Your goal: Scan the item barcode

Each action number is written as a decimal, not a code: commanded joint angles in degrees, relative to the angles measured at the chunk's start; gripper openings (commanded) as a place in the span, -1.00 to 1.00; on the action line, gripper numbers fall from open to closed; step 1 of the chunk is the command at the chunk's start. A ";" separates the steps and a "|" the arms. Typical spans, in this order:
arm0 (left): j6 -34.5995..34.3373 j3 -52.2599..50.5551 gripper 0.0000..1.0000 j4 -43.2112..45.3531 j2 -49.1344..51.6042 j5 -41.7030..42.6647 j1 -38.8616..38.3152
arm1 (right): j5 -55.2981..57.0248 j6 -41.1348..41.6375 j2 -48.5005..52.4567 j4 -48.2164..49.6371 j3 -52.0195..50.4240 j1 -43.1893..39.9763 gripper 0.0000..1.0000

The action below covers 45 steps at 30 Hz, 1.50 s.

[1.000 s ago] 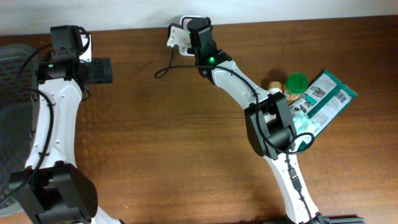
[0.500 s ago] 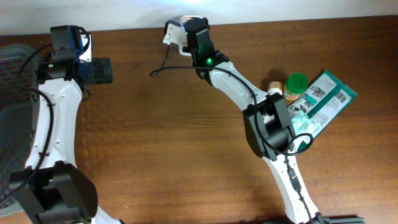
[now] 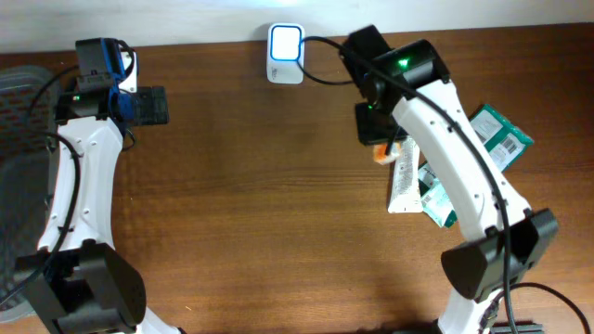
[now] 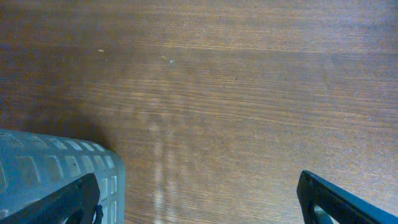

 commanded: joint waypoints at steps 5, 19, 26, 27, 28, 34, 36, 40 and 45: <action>0.74 0.70 0.98 0.09 0.22 -0.39 0.20 | 1.09 0.04 0.15 8.09 -20.24 -16.37 -0.67; 0.72 0.70 0.98 0.09 0.22 -0.39 0.20 | -12.87 -7.67 -52.61 5.68 -10.84 -3.91 0.97; 0.72 0.70 0.98 0.09 0.22 -0.39 0.20 | -3.50 -7.67 -69.77 5.20 -20.04 -4.24 0.97; 0.72 0.70 0.98 0.09 0.22 -0.39 0.20 | -1.27 -7.72 -73.42 12.07 -29.35 -4.22 0.96; 0.72 0.70 0.98 0.09 0.22 -0.37 0.15 | 0.15 -7.76 -76.87 19.04 -37.46 -4.24 0.97; 0.72 0.70 0.98 0.09 0.22 -0.39 0.15 | -19.17 -25.49 -92.72 60.26 -78.95 -13.35 0.97; 0.72 0.70 0.98 0.09 0.22 -0.37 0.15 | -21.31 -25.46 -96.50 72.50 -89.77 -14.38 0.97; 0.72 0.70 0.98 0.09 0.22 -0.39 0.15 | -21.46 -25.44 -104.02 85.02 -104.59 -14.38 0.97; 0.72 0.70 0.98 0.09 0.22 -0.37 0.15 | -23.10 -25.27 -110.05 85.00 -113.42 -14.62 0.97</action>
